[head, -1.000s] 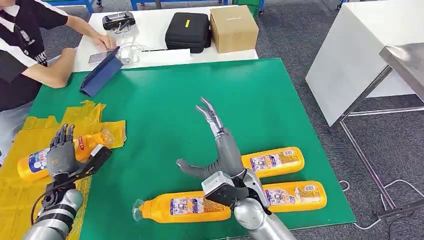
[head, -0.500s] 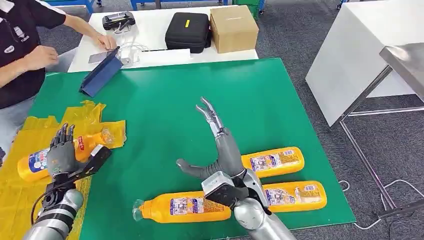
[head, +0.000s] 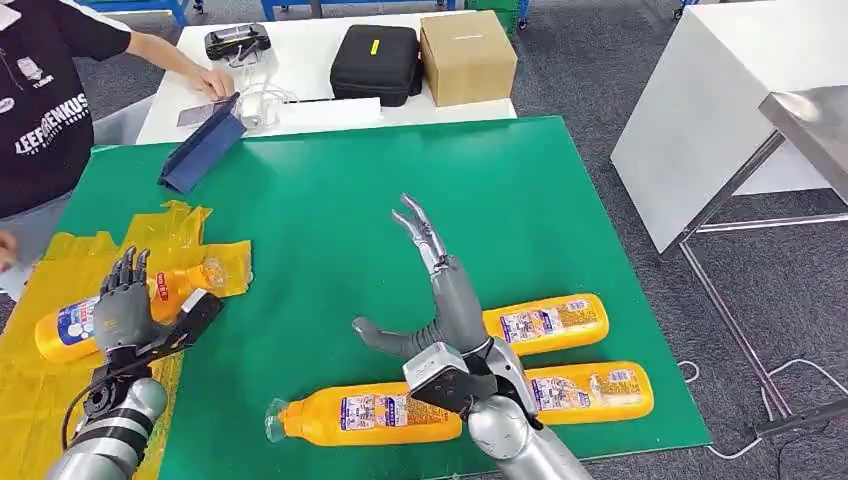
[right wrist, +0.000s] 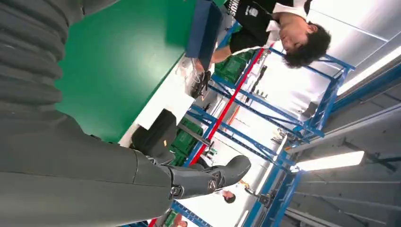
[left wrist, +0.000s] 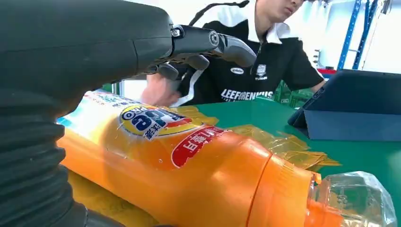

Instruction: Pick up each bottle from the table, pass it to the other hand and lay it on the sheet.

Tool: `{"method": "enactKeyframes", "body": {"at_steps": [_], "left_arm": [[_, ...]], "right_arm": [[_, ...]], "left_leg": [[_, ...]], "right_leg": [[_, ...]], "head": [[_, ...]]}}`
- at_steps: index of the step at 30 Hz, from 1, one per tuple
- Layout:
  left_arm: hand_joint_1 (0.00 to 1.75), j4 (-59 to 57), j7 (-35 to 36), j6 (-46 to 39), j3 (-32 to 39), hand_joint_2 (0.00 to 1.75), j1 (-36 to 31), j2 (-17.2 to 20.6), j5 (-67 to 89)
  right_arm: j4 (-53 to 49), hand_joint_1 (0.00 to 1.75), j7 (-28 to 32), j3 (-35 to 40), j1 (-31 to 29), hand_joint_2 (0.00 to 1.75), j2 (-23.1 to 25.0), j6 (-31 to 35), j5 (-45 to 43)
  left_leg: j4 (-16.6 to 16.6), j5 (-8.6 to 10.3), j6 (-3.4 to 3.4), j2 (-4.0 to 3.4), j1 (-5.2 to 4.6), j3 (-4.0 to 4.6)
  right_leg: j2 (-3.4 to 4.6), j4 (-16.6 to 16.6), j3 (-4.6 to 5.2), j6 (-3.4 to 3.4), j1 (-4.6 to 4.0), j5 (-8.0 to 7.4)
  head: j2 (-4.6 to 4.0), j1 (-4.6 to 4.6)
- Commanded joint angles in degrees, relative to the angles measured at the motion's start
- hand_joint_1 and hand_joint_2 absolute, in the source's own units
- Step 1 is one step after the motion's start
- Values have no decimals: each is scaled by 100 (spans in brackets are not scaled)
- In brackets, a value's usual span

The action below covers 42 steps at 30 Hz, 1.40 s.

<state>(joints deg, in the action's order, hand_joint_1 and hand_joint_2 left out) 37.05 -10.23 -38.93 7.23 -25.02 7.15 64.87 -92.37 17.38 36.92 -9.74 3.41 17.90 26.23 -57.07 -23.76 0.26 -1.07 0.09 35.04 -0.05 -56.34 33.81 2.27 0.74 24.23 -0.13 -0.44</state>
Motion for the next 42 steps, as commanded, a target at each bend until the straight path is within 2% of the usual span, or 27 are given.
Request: {"method": "enactKeyframes", "body": {"at_steps": [1,13,14,15,16,17,18,19,21,22,24,42], "left_arm": [[0,-99,-2,58,128,175,-119,-94,-14],[0,-99,-2,58,128,175,-119,-94,-14],[0,1341,-1442,1498,650,175,290,-803,-1454],[0,2259,-2417,2908,241,175,568,-1162,-3595],[0,2835,-1900,2737,-159,175,767,-1299,-3552],[0,3115,-1580,2596,-499,175,873,-1256,-3659],[0,3184,-1462,2511,-659,175,902,-1185,-3744],[0,3142,-1441,2421,-790,175,896,-1065,-3893],[0,3009,-1518,2393,-803,175,870,-946,-4037],[0,2950,-1564,2392,-800,175,855,-917,-4085],[0,2896,-1616,2387,-804,175,839,-895,-4120],[0,2845,-1645,2399,-784,175,818,-907,-4142]], "right_arm": [[252,0,-8,89,-202,175,-139,-19,-14],[252,0,-8,89,-202,175,-139,-19,-14],[532,0,-885,1529,-1057,175,-1282,-1459,1073],[997,0,-576,1666,-1008,175,-1357,-2276,1112],[1397,0,-309,1721,-1013,175,-1338,-1990,1133],[1580,0,-192,1761,-1029,175,-1330,-1854,1110],[1615,0,-169,1785,-1052,175,-1327,-1809,1108],[1566,0,-172,1807,-1067,175,-1337,-1798,1102],[1466,0,-294,1794,-1091,175,-1311,-1844,1079],[1432,0,-348,1789,-1101,175,-1299,-1863,1084],[1406,0,-384,1784,-1106,175,-1293,-1880,1086],[1412,0,-323,1876,-1103,175,-1287,-1988,1040]], "left_leg": [[0,-7,-2,10,5,-18],[-2,-10,-2,11,8,-23],[-5,-14,-2,14,11,-31],[-1,-3,5,16,2,-16],[-6,-8,6,12,5,-16],[0,-6,11,41,9,-25],[4,-2,5,21,7,-16],[4,-3,8,41,2,-30],[-9,-5,9,43,10,-23],[-17,-9,13,69,4,-22],[-7,-8,9,26,0,-8],[-5,-3,11,34,0,-11]], "right_leg": [[-3,5,-21,-6,-5,6],[-4,5,-27,-7,-8,7],[-4,4,-36,-9,-10,10],[-9,8,-23,0,-2,2],[-5,9,-26,1,-5,2],[-32,25,-49,5,-8,4],[-16,20,-27,0,-5,-1],[-36,25,-40,4,1,2],[-35,18,-48,3,-5,6],[-56,10,-52,5,0,12],[-15,12,-31,5,-2,-8],[-24,11,-30,10,0,-4]], "head": [[0,0],[0,0],[0,0],[0,0],[0,0],[0,0],[0,-9],[0,-17],[0,-4],[0,0],[0,-11],[0,-9]]}}
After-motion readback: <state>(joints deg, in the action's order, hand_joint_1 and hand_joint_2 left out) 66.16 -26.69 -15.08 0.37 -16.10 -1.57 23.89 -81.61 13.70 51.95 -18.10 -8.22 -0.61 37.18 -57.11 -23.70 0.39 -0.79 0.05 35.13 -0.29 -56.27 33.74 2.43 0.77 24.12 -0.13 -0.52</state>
